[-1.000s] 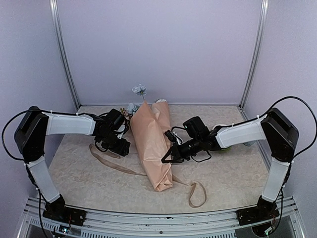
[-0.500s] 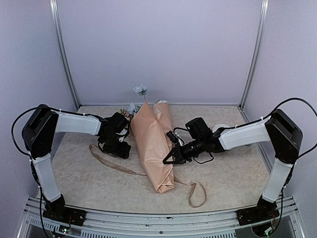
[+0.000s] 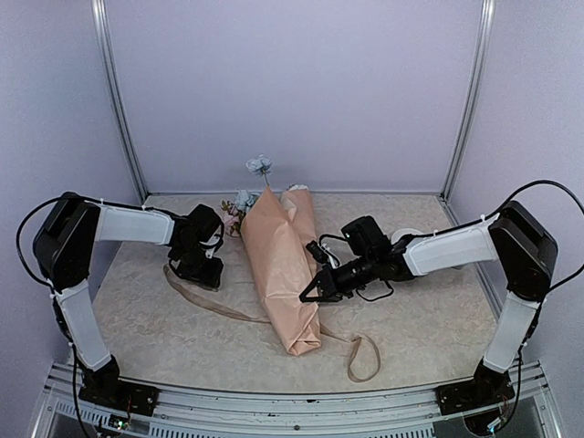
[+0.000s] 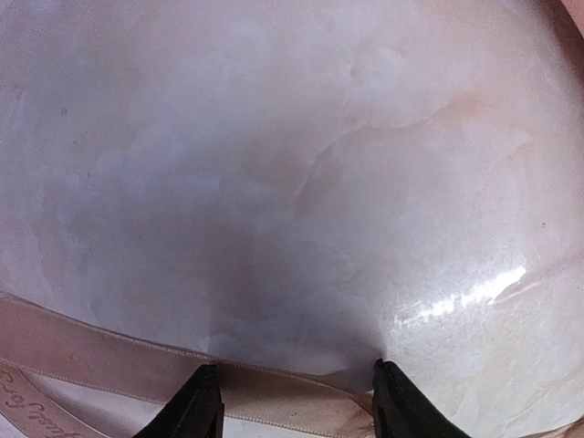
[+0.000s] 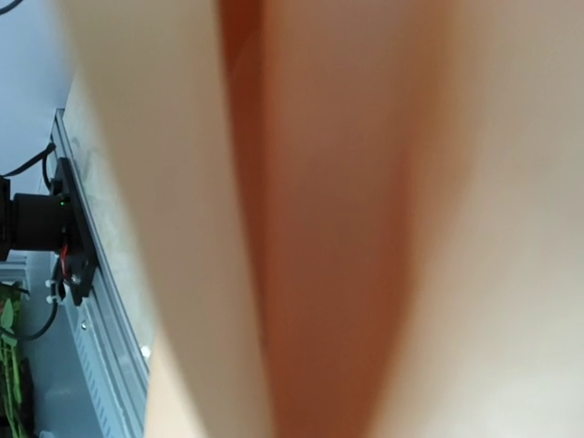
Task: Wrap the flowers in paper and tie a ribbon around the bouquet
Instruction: Pick up the left side of the ribbon at the center of the board.
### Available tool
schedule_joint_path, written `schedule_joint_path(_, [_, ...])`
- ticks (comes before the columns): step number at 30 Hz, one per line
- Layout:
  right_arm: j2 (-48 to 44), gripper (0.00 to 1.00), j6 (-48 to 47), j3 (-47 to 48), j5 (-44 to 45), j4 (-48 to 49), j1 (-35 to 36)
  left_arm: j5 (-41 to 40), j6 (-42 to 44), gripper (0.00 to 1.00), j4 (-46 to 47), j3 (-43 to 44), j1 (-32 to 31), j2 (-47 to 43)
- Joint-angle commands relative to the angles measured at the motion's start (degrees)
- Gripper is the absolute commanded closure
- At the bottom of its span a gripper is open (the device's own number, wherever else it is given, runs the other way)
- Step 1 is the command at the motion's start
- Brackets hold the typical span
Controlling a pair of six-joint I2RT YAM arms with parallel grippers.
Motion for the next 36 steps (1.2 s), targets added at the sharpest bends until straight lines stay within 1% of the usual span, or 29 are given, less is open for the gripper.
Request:
schedule_joint_path(1, [-2.64,1.0,-1.99,0.8,-0.2,1.04,0.66,3.88,-0.31,0.39,-2.19,-2.08,0.17,-0.91])
schedule_joint_path(3, [-2.97,1.0,-2.39,0.71,0.01,0.58,0.66,4.7,-0.73,0.3,-2.01,-3.01,-0.1,-2.21])
schedule_joint_path(7, [-3.65,1.0,-3.0,0.35,0.26,0.23,0.66,3.92,-0.71,0.22,-2.6,-4.1,-0.22,-4.56])
schedule_joint_path(10, [-3.66,1.0,-3.21,-0.01,0.43,0.35,0.66,3.51,-0.26,0.23,-2.89,-4.34,-0.1,-3.83])
schedule_joint_path(14, [-3.53,1.0,-3.46,-0.09,0.33,0.16,0.66,3.27,-0.76,0.28,-3.36,-4.96,-0.58,-2.2])
schedule_joint_path(16, [-3.53,1.0,-3.76,0.22,0.37,-0.14,0.64,3.02,-0.88,0.33,-3.48,-5.44,-0.77,-2.39])
schedule_joint_path(18, [-3.64,1.0,-4.13,0.47,0.57,-0.58,0.6,2.35,-0.73,0.45,-3.49,-6.12,-0.64,-2.44])
schedule_joint_path(19, [-3.68,1.0,-4.33,0.54,0.57,-0.61,0.66,1.93,-0.82,0.55,-3.61,-6.41,-0.62,-2.33])
schedule_joint_path(22, [-3.84,1.0,-4.66,0.57,0.58,-1.01,0.62,0.63,-1.46,0.92,-3.37,-7.08,-0.66,-2.57])
schedule_joint_path(23, [-3.84,1.0,-4.77,0.62,0.57,-1.14,0.61,0.18,-1.67,1.0,-3.13,-7.12,-0.89,-3.04])
schedule_joint_path(26, [-3.68,1.0,-5.17,0.72,0.43,-1.36,0.66,-0.75,-1.96,1.0,-1.78,-6.7,-1.72,-5.23])
schedule_joint_path(30, [-3.49,1.0,-5.24,0.74,0.4,-1.46,0.66,0.08,-1.5,1.0,-0.09,-4.36,-3.47,-9.34])
schedule_joint_path(32, [-3.55,1.0,-5.24,0.89,0.55,-1.57,0.66,-0.52,-1.48,1.0,0.0,-1.92,-4.81,-11.57])
schedule_joint_path(34, [-3.64,1.0,-5.27,1.05,0.66,-1.74,0.65,-3.02,-1.94,1.0,-0.57,0.72,-5.74,-14.11])
schedule_joint_path(36, [-3.79,1.0,-4.9,1.17,0.29,-1.72,0.65,-4.36,-2.34,1.0,-0.74,3.39,-5.92,-18.02])
